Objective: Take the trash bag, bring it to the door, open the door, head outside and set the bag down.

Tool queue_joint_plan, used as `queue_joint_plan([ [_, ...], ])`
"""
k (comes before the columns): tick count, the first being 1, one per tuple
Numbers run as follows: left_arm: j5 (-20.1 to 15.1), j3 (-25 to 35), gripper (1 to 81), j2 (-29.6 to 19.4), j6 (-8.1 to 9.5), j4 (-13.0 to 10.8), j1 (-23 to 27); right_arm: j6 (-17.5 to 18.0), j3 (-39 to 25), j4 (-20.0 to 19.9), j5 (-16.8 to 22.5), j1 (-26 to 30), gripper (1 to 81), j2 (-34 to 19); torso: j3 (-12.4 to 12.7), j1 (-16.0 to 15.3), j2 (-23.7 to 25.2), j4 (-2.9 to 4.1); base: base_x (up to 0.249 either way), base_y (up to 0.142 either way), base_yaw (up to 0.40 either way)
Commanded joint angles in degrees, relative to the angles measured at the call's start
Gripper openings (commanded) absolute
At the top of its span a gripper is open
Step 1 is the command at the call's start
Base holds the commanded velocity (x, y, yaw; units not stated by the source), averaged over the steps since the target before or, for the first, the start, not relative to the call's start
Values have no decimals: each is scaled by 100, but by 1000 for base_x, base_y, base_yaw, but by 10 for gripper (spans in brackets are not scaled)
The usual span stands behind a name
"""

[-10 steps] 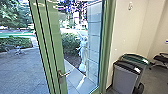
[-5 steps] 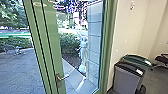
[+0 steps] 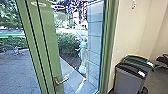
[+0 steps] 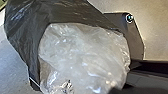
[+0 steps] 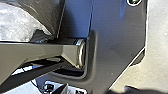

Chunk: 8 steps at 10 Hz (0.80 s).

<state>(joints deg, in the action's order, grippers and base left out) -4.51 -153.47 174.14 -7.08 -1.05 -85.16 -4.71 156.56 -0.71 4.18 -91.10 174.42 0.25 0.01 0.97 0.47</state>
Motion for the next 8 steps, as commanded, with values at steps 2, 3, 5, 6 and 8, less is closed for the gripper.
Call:
queue_joint_plan([
  [2, -331, 10, 10, 7, -21, -9, 320, -4, 5, 9, 347, 263, 811, 25, 0, -1, 0, 0, 90, 0, 0],
  [3, -331, 10, 10, 7, -12, -9, 320, -4, 5, 1, 347, 271, 811, 25, 0, -1, 0, 0, 85, 0, 0],
  [5, -331, 10, 10, 7, -12, -9, 320, -4, 5, 1, 347, 263, 811, 25, 0, -1, 0, 0, 80, 0, 0],
  [6, -331, 10, 10, 7, -12, -9, 320, -4, 5, 0, 347, 263, 811, 25, 0, -1, 0, 0, 0, 0, 0],
  [8, -331, 10, 10, 7, -12, -9, 320, -4, 5, 0, 347, 254, 811, 25, 0, -3, -2, 0, 0, 0, 0],
])
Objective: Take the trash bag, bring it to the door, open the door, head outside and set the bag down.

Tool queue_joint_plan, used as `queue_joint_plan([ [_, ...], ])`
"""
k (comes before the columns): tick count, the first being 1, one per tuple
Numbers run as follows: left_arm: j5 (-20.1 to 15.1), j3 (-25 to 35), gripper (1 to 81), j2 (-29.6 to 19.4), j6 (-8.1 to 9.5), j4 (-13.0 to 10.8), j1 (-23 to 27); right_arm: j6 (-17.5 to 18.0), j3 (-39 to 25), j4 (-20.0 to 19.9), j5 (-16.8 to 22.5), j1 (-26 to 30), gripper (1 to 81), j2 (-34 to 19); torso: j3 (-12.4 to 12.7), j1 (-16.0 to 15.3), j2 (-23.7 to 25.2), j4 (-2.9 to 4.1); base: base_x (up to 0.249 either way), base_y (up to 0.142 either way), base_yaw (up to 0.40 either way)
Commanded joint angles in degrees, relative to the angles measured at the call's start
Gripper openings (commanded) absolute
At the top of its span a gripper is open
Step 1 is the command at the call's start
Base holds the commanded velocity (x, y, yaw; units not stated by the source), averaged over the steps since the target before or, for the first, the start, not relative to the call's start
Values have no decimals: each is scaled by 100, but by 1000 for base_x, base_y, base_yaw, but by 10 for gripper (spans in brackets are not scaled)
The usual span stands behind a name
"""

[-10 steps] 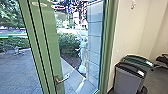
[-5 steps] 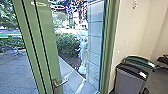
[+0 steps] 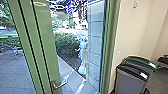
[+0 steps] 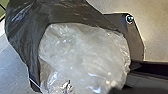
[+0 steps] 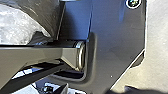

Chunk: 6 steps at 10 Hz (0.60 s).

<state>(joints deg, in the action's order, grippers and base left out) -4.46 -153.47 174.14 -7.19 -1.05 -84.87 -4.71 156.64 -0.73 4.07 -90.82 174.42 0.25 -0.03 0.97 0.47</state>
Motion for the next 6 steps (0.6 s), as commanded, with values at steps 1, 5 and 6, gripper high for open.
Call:
queue_joint_plan([
  [1, -336, 10, 10, -1, -1, -9, 291, -4, -3, -6, 357, 218, 811, 25, 0, 0, 0, 0, 0, 0, 0],
  [5, -327, 10, 10, 16, -1, -1, 265, 5, -3, -24, 288, 182, 811, 16, 0, 3, 0, 0, 0, 0, 0],
  [6, -327, 10, 10, 7, -1, -1, 256, 5, -3, -24, 156, 156, 811, 24, 0, 3, 0, 0, 0, 0, 0],
])
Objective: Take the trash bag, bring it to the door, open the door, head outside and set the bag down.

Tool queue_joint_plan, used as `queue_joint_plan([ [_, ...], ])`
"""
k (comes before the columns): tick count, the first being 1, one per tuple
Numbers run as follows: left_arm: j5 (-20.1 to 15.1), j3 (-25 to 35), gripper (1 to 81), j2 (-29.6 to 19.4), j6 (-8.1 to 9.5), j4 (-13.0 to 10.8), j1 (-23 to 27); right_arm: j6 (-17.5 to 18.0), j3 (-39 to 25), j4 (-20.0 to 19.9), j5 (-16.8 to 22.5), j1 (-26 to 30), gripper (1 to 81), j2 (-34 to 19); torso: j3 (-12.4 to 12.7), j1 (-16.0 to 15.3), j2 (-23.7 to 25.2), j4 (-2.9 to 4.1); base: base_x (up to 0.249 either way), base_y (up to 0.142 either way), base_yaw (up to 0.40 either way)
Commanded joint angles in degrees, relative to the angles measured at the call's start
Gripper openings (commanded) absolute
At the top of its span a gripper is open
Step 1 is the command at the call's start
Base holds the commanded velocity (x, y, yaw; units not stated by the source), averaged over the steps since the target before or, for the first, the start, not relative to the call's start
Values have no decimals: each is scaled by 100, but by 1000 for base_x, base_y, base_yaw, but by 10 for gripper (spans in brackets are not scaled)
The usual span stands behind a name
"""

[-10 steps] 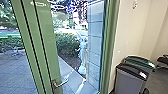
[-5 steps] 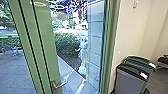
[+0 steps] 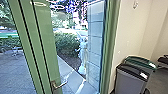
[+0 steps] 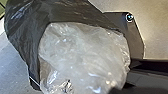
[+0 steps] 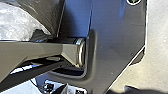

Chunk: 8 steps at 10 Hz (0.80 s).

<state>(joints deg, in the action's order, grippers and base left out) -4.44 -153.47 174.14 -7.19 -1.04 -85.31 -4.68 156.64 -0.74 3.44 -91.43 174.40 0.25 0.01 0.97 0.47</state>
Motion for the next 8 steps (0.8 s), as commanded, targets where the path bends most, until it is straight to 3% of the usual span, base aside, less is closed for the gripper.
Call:
queue_joint_plan([
  [1, -321, 10, 10, -1, -1, -2, 291, 2, -3, -22, 210, 225, 811, 27, 0, -1, 0, 0, 0, 0, 0],
  [5, -330, 10, 10, -19, -10, -2, 291, 2, -3, -22, 210, 234, 811, 27, 0, -1, 0, 0, 0, 0, 0],
  [8, -330, 10, 10, -28, -10, -2, 291, 2, -3, -5, 210, 235, 811, 27, 0, -1, 0, 0, 0, 0, -164],
])
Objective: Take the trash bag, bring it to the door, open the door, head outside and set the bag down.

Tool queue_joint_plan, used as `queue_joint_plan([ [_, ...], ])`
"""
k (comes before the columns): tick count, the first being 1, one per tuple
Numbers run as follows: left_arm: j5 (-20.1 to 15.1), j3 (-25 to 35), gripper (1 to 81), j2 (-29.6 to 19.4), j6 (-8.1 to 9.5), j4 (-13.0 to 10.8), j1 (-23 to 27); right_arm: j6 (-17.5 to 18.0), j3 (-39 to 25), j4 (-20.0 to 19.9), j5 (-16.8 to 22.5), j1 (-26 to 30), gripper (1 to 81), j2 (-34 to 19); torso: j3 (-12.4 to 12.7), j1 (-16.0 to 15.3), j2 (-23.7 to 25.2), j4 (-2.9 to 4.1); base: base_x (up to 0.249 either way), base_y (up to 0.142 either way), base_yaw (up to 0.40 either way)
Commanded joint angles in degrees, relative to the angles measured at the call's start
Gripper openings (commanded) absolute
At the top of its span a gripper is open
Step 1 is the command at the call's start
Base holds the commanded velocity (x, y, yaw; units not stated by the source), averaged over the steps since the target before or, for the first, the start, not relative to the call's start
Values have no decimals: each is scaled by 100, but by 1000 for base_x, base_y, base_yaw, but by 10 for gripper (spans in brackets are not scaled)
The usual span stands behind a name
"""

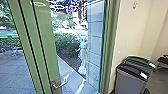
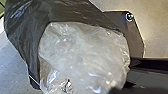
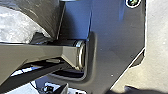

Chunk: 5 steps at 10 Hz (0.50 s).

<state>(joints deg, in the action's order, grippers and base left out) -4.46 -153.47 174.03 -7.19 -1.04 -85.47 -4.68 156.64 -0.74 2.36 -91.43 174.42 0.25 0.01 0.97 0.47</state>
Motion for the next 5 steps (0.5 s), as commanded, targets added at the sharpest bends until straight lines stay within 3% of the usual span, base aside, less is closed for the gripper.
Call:
queue_joint_plan([
  [1, -327, 10, 10, -17, -10, -2, 307, 2, -3, -5, 317, 234, 811, 25, 0, -1, 0, 0, 0, 0, -254],
  [5, -336, 10, 10, -8, -10, -11, 315, -6, -3, 4, 317, 243, 811, 25, 0, -1, 0, 0, 0, 0, -251],
])
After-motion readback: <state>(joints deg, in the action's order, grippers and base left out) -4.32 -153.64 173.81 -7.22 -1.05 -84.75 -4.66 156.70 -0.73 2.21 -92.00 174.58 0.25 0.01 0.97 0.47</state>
